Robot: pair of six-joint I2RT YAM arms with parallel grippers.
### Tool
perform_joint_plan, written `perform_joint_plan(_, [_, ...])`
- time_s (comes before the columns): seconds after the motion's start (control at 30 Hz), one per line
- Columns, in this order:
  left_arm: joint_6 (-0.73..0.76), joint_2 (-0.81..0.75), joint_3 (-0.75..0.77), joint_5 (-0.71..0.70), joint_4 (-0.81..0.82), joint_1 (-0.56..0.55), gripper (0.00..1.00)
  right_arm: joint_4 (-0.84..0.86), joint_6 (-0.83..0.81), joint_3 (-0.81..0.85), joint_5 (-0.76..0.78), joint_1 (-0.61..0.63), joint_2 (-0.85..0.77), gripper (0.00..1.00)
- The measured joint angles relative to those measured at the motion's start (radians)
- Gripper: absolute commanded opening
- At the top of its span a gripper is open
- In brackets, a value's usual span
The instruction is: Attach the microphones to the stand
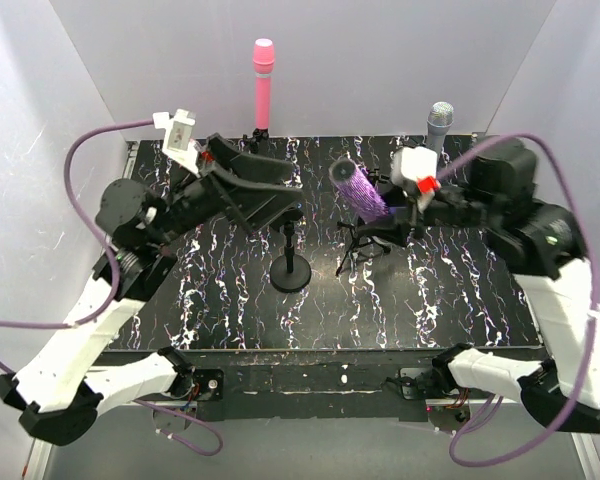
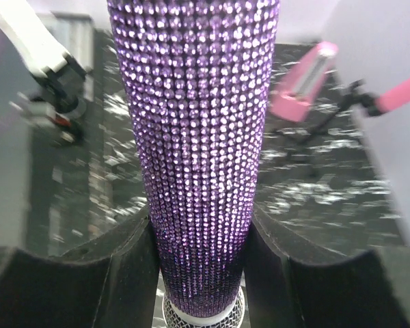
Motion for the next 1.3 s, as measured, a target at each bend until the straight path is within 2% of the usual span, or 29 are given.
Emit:
perform_joint_plan(0.13, [-0.103, -0.062, 0.0, 0.068, -0.079, 0.0, 0.98, -0.24, -0.37, 0.179, 0.131, 0.001, -0.047, 0.01])
perform_joint_plan(0.23, [-0.187, -0.063, -0.005, 0.14, -0.11, 0.0, 0.98, -0.329, -0.64, 0.192, 0.264, 0.002, -0.132, 0.01])
perform_joint_plan(0.4, [-0.295, 0.007, -0.029, 0.219, -0.141, -0.013, 0.98, -0.325, -1.12, -0.094, 0.456, 0.002, -0.385, 0.01])
perform_joint_plan(0.5, [-0.324, 0.067, -0.057, 0.207, -0.18, -0.082, 0.98, -0.287, -1.352, -0.277, 0.508, 0.002, -0.487, 0.01])
perform_joint_plan(0.6, [-0.314, 0.139, -0.06, 0.169, -0.243, -0.218, 0.98, -0.264, -1.487, -0.388, 0.515, 0.002, -0.522, 0.01])
perform_joint_plan(0.7, [-0.287, 0.21, -0.06, 0.124, -0.29, -0.346, 0.98, -0.208, -1.553, -0.467, 0.503, 0.002, -0.544, 0.01])
perform_joint_plan(0.83, [-0.257, 0.281, -0.068, 0.085, -0.318, -0.434, 0.91, -0.134, -1.599, -0.569, 0.471, 0.002, -0.589, 0.01])
perform_joint_plan(0.93, [-0.243, 0.309, -0.075, 0.069, -0.318, -0.452, 0.81, -0.092, -1.616, -0.62, 0.449, 0.002, -0.61, 0.02])
perform_joint_plan(1.0, [-0.236, 0.327, -0.077, 0.06, -0.318, -0.458, 0.78, -0.062, -1.622, -0.645, 0.434, 0.002, -0.621, 0.04])
perform_joint_plan(1.17, [-0.228, 0.354, -0.095, 0.053, -0.314, -0.468, 0.58, -0.019, -1.629, -0.685, 0.401, 0.002, -0.644, 0.03])
perform_joint_plan(1.2, [-0.227, 0.36, -0.097, 0.054, -0.313, -0.47, 0.46, -0.011, -1.63, -0.689, 0.397, 0.002, -0.647, 0.03])
perform_joint_plan(1.23, [-0.227, 0.367, -0.101, 0.055, -0.307, -0.471, 0.24, -0.003, -1.632, -0.693, 0.394, 0.002, -0.649, 0.05])
perform_joint_plan(1.27, [-0.23, 0.373, -0.105, 0.059, -0.303, -0.472, 0.09, 0.003, -1.633, -0.695, 0.391, 0.002, -0.652, 0.08])
perform_joint_plan(1.3, [-0.232, 0.379, -0.109, 0.07, -0.293, -0.472, 0.0, 0.003, -1.642, -0.699, 0.393, 0.002, -0.655, 0.18])
